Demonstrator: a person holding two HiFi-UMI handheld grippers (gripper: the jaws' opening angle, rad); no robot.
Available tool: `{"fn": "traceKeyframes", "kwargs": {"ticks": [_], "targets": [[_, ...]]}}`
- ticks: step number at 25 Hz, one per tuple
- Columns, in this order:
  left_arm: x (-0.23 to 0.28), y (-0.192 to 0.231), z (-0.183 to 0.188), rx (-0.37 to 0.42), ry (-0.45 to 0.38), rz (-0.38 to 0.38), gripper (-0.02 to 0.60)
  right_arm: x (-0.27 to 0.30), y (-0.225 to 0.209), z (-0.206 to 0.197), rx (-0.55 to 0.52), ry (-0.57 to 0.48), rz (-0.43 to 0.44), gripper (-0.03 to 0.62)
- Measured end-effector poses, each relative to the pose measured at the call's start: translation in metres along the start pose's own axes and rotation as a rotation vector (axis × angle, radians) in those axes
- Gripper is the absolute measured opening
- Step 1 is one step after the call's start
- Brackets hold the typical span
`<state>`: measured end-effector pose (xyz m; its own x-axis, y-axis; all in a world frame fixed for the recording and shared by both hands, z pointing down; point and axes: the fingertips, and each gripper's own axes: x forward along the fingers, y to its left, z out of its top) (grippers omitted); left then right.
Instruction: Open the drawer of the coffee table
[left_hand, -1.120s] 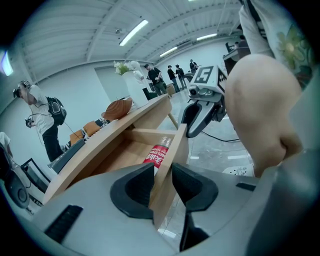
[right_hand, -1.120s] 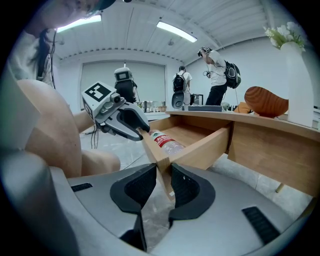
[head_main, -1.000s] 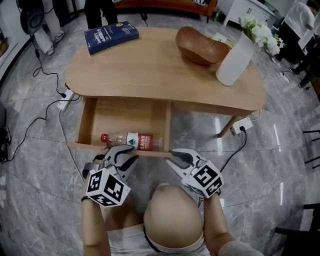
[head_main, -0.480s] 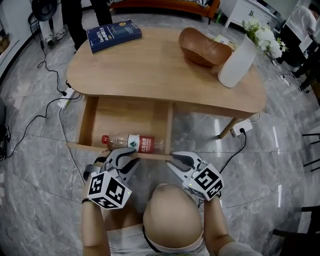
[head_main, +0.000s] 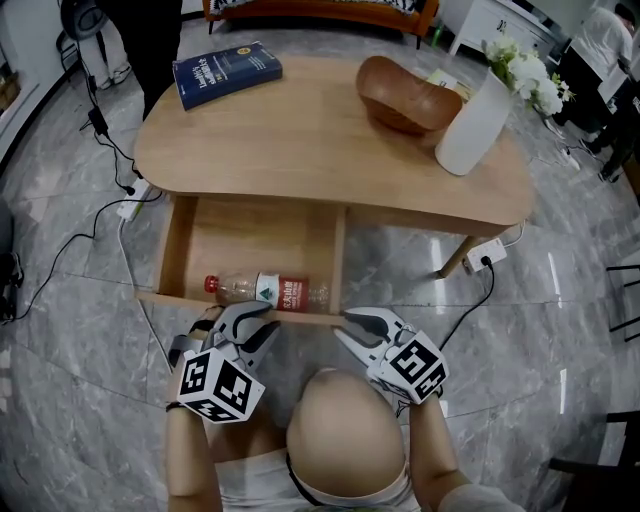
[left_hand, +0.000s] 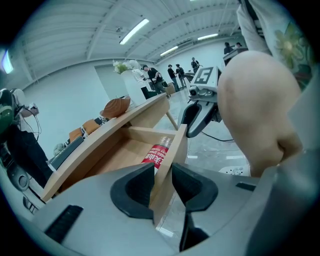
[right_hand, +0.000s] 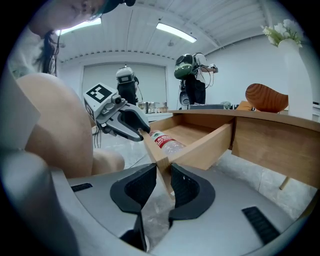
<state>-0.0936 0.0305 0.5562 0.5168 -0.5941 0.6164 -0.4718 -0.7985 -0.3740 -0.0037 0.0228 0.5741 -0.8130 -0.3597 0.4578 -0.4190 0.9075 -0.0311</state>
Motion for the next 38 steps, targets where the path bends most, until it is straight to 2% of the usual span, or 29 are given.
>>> {"fn": "traceKeyframes", "kwargs": {"ticks": [11,20,30,33,36,38], "targets": [[-0.003,-0.007,-0.005,-0.009,0.015,0.000,0.117,0.000,0.008,-0.005,0.014,-0.002,0.026,0.097],[0.000,-0.015,-0.007,0.002,0.016,0.005,0.117,-0.001,0.011,-0.012,0.001,0.011,0.008,0.097],[-0.005,-0.012,-0.006,-0.070,-0.039,0.045,0.118,-0.007,0.010,-0.011,0.065,-0.034,0.001,0.097],[-0.014,-0.010,-0.001,-0.124,-0.087,0.033,0.112,-0.011,0.009,-0.009,0.098,-0.060,0.008,0.097],[-0.024,-0.006,0.000,-0.162,-0.125,0.032,0.105,-0.019,0.009,0.000,0.161,-0.112,0.037,0.098],[-0.030,0.001,0.002,-0.175,-0.147,0.053,0.087,-0.028,0.006,0.014,0.212,-0.188,0.049,0.097]]}}
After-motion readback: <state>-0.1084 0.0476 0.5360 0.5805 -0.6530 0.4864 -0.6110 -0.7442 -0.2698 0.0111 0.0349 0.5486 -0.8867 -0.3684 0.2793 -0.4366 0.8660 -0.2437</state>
